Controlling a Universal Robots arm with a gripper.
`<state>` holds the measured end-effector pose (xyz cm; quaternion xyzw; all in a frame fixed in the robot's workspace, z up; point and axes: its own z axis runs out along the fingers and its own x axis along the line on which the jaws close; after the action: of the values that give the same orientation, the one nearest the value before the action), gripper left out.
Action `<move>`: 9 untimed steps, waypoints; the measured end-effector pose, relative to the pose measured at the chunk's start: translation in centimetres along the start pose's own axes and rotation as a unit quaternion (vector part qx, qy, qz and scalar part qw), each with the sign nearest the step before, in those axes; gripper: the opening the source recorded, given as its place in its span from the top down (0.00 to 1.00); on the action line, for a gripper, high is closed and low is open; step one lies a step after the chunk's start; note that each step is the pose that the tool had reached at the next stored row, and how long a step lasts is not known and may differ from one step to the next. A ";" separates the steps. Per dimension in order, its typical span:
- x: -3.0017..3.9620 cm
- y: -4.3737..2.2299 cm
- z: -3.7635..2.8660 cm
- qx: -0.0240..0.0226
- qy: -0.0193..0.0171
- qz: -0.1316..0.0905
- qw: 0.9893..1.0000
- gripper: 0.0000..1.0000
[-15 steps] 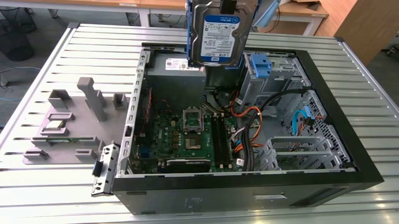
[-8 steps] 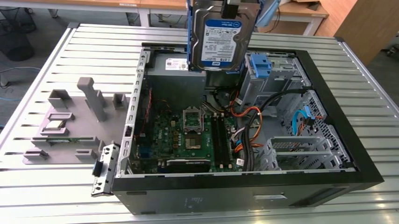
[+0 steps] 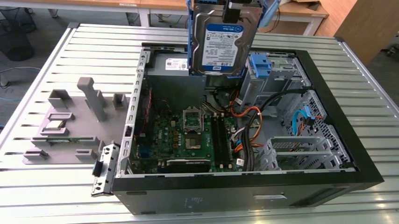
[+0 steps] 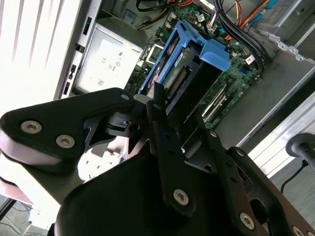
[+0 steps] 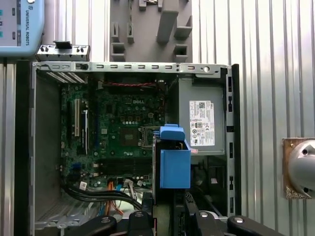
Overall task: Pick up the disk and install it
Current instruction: 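Pick up the disk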
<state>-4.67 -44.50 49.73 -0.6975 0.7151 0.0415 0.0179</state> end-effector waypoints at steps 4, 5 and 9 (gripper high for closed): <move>0.75 -0.04 -0.06 0.000 0.001 0.000 1.000 0.65; 0.89 -0.05 -0.07 0.000 0.001 0.001 1.000 0.65; 1.40 -0.08 -0.11 0.000 0.002 0.001 1.000 0.65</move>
<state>-4.62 -45.91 49.72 -0.6970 0.7158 0.0401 0.0166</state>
